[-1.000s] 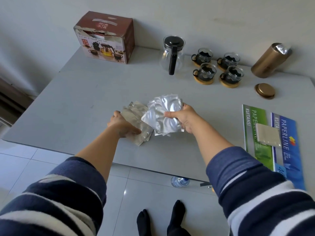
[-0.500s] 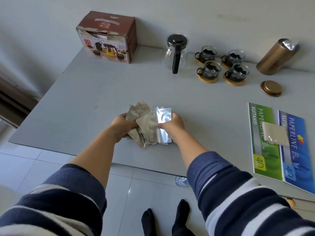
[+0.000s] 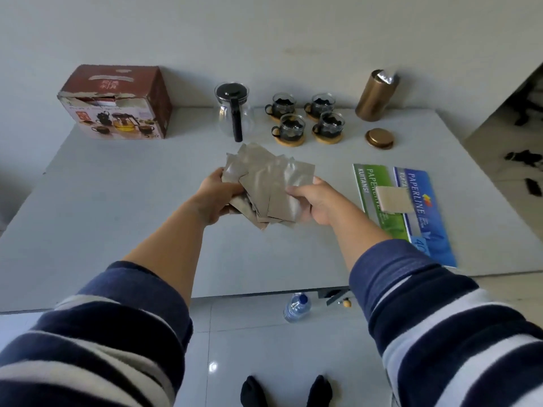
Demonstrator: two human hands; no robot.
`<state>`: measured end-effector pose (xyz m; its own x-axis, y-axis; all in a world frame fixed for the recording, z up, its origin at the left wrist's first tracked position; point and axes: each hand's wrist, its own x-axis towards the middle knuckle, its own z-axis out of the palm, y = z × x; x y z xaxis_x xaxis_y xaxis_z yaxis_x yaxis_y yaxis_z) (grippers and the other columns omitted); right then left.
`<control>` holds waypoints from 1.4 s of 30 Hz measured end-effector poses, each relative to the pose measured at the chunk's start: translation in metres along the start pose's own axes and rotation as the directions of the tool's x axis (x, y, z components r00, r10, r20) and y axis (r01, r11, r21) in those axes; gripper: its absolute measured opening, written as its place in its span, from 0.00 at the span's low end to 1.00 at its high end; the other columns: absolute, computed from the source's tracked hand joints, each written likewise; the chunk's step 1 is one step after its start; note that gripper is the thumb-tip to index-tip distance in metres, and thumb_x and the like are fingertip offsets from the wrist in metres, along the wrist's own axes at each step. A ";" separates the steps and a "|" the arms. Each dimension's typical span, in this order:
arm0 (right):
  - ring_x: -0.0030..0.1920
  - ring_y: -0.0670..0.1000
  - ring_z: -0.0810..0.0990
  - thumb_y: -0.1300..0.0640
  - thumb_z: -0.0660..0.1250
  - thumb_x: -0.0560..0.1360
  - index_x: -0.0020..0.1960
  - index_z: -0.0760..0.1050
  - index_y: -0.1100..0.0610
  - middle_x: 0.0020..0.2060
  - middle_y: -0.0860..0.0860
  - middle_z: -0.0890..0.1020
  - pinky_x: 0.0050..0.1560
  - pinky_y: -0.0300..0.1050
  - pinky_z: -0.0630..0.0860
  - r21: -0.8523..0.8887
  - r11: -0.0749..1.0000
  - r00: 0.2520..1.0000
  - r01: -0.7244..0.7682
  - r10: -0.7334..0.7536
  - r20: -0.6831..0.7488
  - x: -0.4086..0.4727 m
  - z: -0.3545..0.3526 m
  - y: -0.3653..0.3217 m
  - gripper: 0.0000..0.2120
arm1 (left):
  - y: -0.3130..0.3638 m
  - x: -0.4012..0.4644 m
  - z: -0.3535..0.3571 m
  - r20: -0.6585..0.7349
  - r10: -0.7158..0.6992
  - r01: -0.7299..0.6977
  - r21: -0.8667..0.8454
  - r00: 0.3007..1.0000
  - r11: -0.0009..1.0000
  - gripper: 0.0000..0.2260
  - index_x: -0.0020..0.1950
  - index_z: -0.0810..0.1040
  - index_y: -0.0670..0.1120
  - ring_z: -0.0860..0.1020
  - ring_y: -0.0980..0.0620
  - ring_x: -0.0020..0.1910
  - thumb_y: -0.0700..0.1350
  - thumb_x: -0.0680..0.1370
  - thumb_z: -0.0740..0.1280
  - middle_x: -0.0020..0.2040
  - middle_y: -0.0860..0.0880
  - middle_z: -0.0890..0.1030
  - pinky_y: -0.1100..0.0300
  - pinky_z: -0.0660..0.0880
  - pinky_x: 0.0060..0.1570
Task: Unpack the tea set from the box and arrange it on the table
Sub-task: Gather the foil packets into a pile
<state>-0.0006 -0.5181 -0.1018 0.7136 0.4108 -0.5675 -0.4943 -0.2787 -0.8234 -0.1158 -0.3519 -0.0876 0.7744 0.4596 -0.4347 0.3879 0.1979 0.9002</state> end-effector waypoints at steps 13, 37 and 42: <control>0.46 0.48 0.82 0.68 0.67 0.74 0.63 0.72 0.56 0.51 0.52 0.82 0.54 0.44 0.78 0.409 0.880 0.915 0.239 -0.064 -0.398 -0.135 -0.264 0.051 0.19 | 0.014 -0.036 0.294 0.461 -0.016 -0.046 0.124 0.887 0.991 0.13 0.56 0.73 0.49 0.81 0.50 0.39 0.37 0.75 0.67 0.44 0.47 0.82 0.56 0.82 0.36; 0.64 0.53 0.70 0.60 0.69 0.74 0.78 0.51 0.49 0.67 0.50 0.67 0.54 0.42 0.65 0.502 0.859 0.550 -0.102 0.469 -0.691 -0.293 -0.520 0.330 0.39 | -0.211 -0.158 0.618 0.594 -0.348 -0.317 0.737 0.725 0.597 0.41 0.78 0.51 0.49 0.64 0.42 0.72 0.51 0.73 0.72 0.77 0.45 0.59 0.48 0.64 0.70; 0.69 0.57 0.69 0.60 0.68 0.75 0.76 0.58 0.52 0.71 0.56 0.67 0.57 0.46 0.67 0.390 0.889 0.599 -0.239 0.451 -0.662 -0.287 -0.529 0.325 0.33 | -0.203 -0.153 0.632 0.627 -0.313 -0.408 0.735 0.714 0.542 0.31 0.75 0.60 0.50 0.71 0.41 0.66 0.49 0.76 0.70 0.71 0.42 0.67 0.49 0.70 0.64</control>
<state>-0.1034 -1.1862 -0.2084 0.5327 -0.4541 -0.7141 -0.8039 -0.0077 -0.5948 0.0029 -1.0096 -0.2191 0.7446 -0.2767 -0.6074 0.2618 -0.7160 0.6471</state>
